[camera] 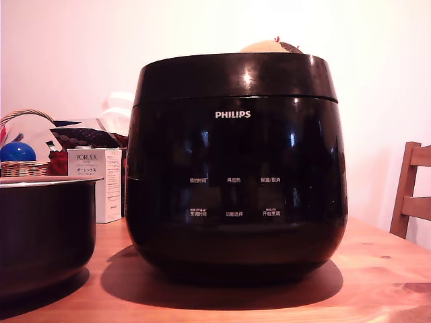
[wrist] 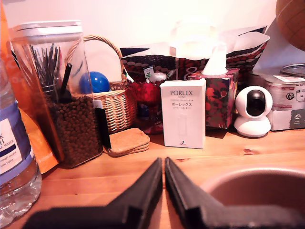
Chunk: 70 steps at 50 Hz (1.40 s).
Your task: Open the rice cooker by pressing the large metal button on the top of its lid with medium force
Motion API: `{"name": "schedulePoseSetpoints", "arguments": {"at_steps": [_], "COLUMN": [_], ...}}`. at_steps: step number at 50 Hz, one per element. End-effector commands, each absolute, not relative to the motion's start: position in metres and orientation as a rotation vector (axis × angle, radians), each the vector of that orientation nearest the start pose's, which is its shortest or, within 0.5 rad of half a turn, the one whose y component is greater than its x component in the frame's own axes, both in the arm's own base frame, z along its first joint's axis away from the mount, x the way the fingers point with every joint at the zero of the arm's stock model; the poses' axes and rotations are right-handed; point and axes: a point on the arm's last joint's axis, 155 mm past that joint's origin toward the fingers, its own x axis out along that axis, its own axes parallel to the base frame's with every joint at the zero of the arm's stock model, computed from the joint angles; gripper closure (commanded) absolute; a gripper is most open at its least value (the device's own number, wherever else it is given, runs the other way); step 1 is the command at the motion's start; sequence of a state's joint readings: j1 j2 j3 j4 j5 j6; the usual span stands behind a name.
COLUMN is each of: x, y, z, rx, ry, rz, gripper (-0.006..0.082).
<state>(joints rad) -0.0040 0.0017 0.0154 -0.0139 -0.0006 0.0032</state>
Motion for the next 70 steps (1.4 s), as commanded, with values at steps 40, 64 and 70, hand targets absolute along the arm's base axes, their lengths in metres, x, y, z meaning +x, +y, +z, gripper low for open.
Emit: {"name": "schedulePoseSetpoints", "arguments": {"at_steps": [40,64,70], "x": [0.226,0.142,0.141], "y": [-0.065,-0.169,-0.179], "z": [0.240,0.289,0.291], "rx": [-0.383,-0.450,-0.461], "ry": [-0.164,0.201,0.291], "rz": [-0.426,-1.133,-1.223], "gripper": [0.0786,0.0787,0.0787]}}
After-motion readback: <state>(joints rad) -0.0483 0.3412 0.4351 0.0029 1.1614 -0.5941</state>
